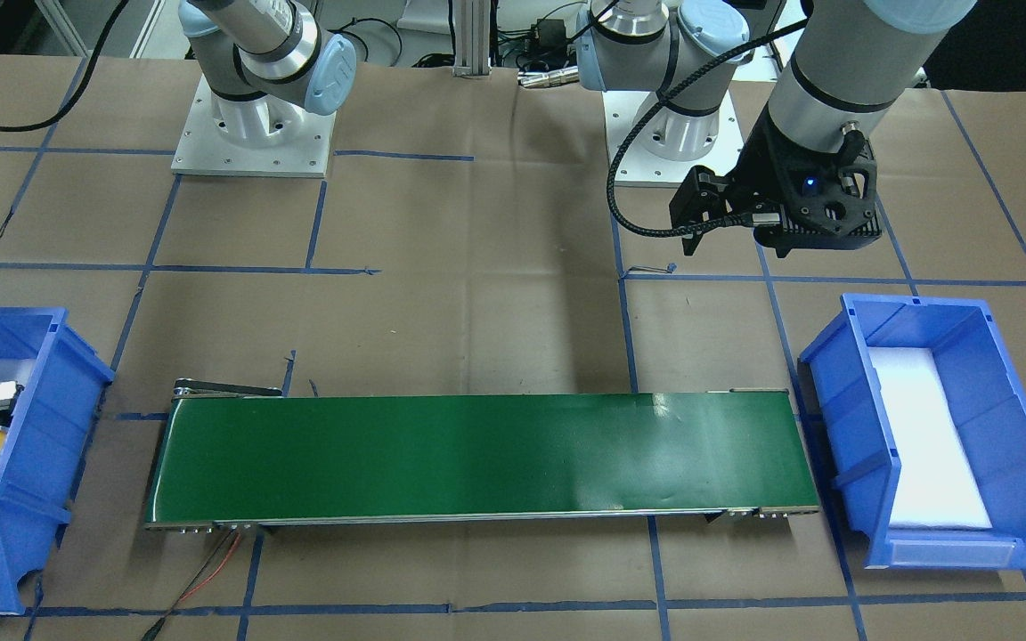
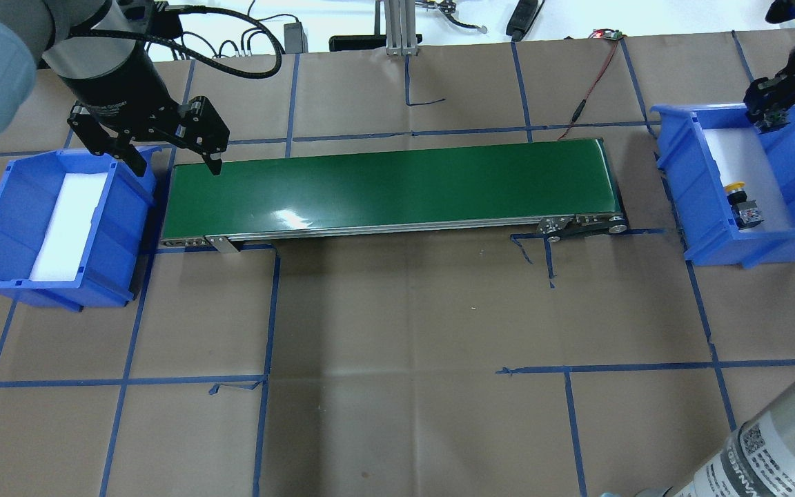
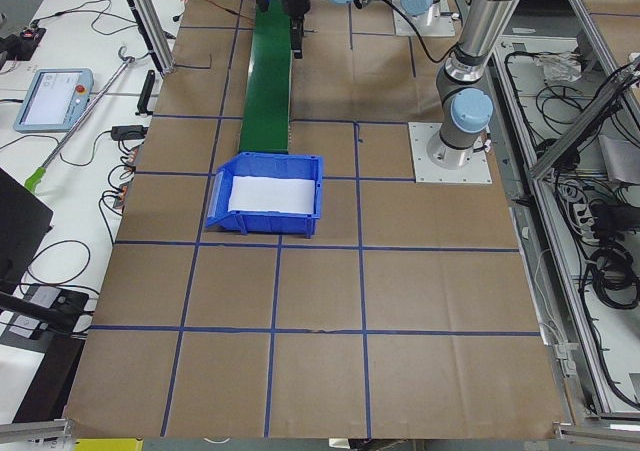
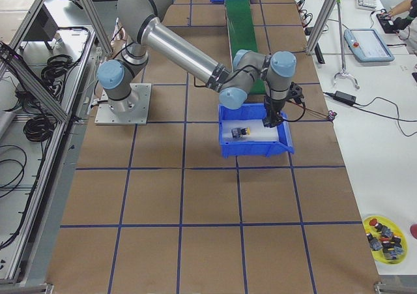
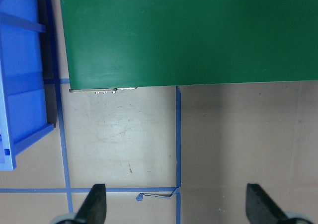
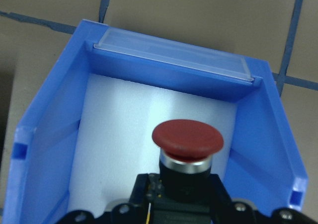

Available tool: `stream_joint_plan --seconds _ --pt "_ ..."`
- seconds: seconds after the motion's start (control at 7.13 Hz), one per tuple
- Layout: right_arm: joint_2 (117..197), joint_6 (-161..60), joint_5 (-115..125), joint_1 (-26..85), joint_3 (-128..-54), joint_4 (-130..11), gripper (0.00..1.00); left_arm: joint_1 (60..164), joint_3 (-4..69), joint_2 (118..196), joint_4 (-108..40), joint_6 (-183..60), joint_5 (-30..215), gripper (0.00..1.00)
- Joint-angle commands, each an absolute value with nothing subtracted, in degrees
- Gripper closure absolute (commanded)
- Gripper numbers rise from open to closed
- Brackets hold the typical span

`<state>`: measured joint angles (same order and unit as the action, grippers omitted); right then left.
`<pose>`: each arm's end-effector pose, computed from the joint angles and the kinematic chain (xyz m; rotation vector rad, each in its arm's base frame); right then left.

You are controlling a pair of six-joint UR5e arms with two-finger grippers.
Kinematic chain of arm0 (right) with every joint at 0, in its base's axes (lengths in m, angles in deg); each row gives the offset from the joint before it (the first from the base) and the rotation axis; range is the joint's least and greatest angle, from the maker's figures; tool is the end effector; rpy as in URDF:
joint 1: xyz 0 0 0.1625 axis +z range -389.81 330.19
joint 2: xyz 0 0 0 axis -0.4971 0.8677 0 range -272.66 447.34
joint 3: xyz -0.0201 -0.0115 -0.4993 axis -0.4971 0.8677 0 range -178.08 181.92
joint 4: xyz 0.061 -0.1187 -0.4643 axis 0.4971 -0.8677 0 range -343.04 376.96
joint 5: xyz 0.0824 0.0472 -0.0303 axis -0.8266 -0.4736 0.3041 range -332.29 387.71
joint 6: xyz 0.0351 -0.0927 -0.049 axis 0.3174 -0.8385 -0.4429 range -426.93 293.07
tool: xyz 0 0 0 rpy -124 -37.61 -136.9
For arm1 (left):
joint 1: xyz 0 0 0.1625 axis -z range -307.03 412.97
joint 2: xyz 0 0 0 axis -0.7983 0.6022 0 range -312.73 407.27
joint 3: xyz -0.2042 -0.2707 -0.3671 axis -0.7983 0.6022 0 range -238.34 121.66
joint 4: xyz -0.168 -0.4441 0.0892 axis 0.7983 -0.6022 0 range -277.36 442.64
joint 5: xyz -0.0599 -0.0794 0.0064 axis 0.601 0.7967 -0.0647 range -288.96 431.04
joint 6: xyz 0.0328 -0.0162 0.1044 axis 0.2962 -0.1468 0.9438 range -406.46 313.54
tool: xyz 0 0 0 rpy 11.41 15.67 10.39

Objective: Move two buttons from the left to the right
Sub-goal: 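Carry the red button with the right gripper into the blue bin, then lower the red button beside the yellow one and open the right gripper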

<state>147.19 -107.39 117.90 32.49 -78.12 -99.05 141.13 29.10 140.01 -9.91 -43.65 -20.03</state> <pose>-0.2529 -0.7677 0.3346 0.3417 -3.0602 0.1265 -0.1125 -0.5864 0.5450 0.0272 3.1237 0.0755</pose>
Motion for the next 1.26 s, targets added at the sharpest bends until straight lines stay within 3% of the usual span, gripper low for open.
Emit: stream_joint_plan --seconds 0.0,0.56,0.7,0.84,1.12 --pt "143.1 -107.2 117.8 32.4 -78.4 -99.8 0.95 141.1 29.0 139.9 -9.9 -43.6 -20.0 0.00" --pt "141.7 -106.2 118.0 32.5 -79.7 -99.1 0.91 141.1 29.0 140.1 -9.9 -43.6 -20.1 0.00" --pt "141.6 -106.1 118.0 32.5 -79.7 -99.2 0.38 141.1 29.1 140.0 -9.9 -43.6 -20.0 0.00" --pt "141.4 -105.8 116.9 32.5 -79.7 -99.1 0.01 141.1 29.0 140.1 -9.9 -43.6 -20.0 0.00" --pt "142.0 -105.7 116.7 32.5 -78.9 -98.9 0.00 141.1 29.0 140.1 -9.9 -43.6 -20.0 0.00"
